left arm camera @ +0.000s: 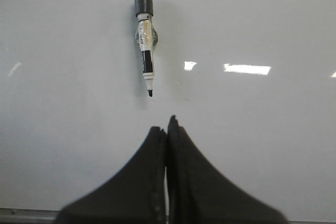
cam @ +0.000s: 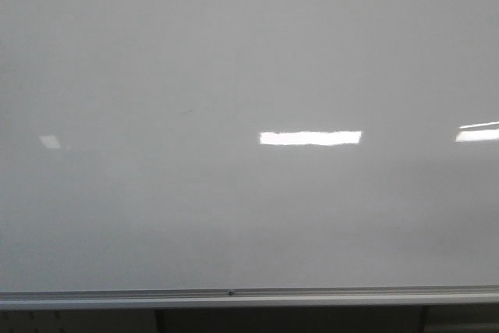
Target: Write number 0 on whiteboard
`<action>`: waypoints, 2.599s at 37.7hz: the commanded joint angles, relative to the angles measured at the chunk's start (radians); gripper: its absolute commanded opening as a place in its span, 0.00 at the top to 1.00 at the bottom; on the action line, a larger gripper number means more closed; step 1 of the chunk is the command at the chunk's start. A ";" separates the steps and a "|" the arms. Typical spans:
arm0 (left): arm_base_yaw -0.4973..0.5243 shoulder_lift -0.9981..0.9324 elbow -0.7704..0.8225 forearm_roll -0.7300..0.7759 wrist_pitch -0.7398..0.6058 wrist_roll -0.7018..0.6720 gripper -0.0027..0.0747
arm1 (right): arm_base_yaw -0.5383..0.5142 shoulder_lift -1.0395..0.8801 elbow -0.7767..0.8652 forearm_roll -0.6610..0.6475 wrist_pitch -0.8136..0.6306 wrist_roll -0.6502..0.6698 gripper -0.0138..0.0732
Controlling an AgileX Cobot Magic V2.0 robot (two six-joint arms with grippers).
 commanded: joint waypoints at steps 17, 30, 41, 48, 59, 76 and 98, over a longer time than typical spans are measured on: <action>-0.008 -0.021 0.025 -0.006 -0.082 -0.006 0.99 | 0.001 -0.016 0.001 -0.002 -0.077 -0.002 0.91; -0.008 -0.021 0.025 -0.006 -0.082 -0.006 0.99 | 0.001 -0.016 0.001 -0.002 -0.078 -0.002 0.91; -0.008 -0.021 0.025 -0.006 -0.099 -0.006 0.99 | 0.001 -0.016 0.000 -0.002 -0.144 -0.002 0.91; -0.008 -0.021 0.023 0.007 -0.218 -0.006 0.99 | 0.001 -0.016 -0.012 -0.001 -0.221 -0.002 0.91; -0.008 0.019 -0.167 0.031 -0.228 -0.006 0.99 | 0.001 0.012 -0.251 0.025 -0.021 -0.002 0.91; -0.008 0.328 -0.355 0.113 0.036 -0.006 0.99 | 0.001 0.321 -0.427 0.053 0.118 -0.002 0.90; -0.008 0.381 -0.357 0.117 -0.044 -0.006 0.10 | 0.001 0.321 -0.427 0.053 0.099 -0.002 0.20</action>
